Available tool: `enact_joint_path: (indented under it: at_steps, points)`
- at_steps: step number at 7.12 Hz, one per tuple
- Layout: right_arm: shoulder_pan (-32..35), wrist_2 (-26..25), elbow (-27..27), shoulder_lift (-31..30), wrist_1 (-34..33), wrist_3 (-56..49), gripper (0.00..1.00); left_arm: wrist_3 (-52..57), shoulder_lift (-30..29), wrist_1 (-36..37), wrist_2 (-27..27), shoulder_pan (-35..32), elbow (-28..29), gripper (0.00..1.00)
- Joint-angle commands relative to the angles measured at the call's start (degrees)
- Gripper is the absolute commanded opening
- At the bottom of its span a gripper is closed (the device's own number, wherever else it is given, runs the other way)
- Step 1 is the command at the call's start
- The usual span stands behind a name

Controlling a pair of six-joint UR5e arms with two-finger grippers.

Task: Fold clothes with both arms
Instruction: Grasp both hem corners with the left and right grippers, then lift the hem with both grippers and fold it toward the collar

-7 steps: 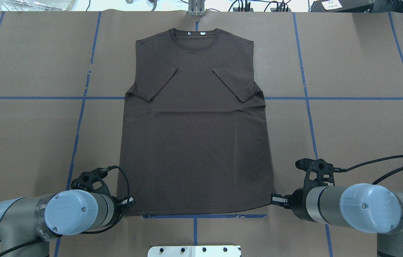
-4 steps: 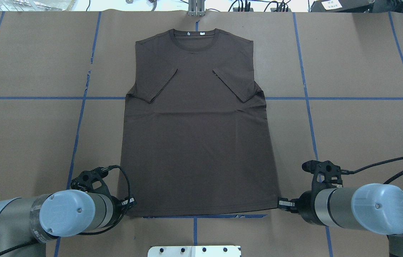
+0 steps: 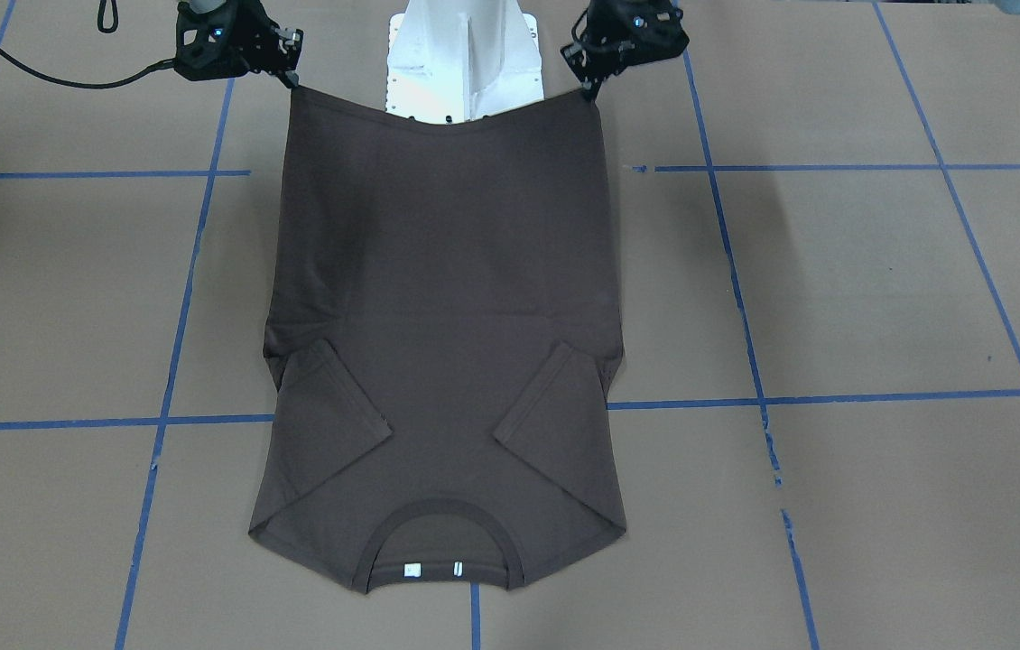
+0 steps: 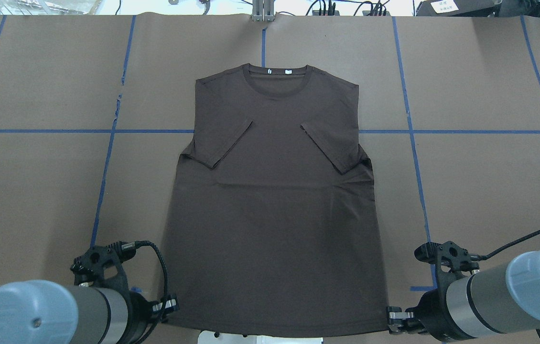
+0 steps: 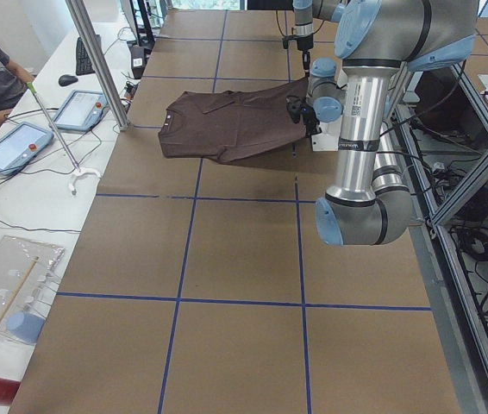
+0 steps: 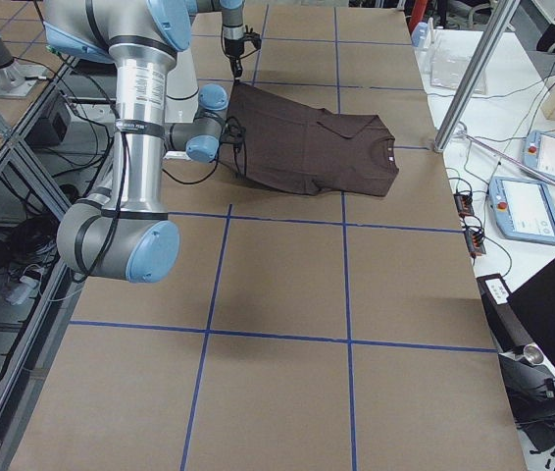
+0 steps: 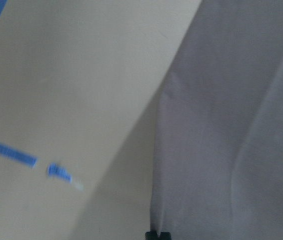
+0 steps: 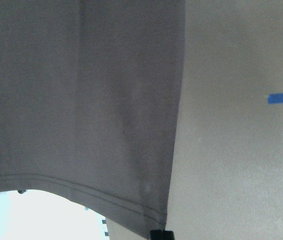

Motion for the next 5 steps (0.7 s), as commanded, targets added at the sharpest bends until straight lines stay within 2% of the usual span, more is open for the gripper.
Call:
enact_joint_path:
  at_steps: [1, 4, 5]
  points:
    - [0.98, 3.75, 1.64, -0.58, 0.13, -0.09, 0.00, -0.53, 0.07, 1.50, -0.85, 5.19, -4.17, 0.00]
    - [6.51, 4.91, 0.76, 1.60, 0.22, -0.79, 0.00, -0.63, -0.63, 1.50, -0.85, 4.33, -4.26, 0.00]
    - [11.14, 5.60, -1.07, 4.14, 0.22, -1.14, 0.00, 0.33, -1.07, 1.33, -0.94, -0.20, -3.83, 0.00]
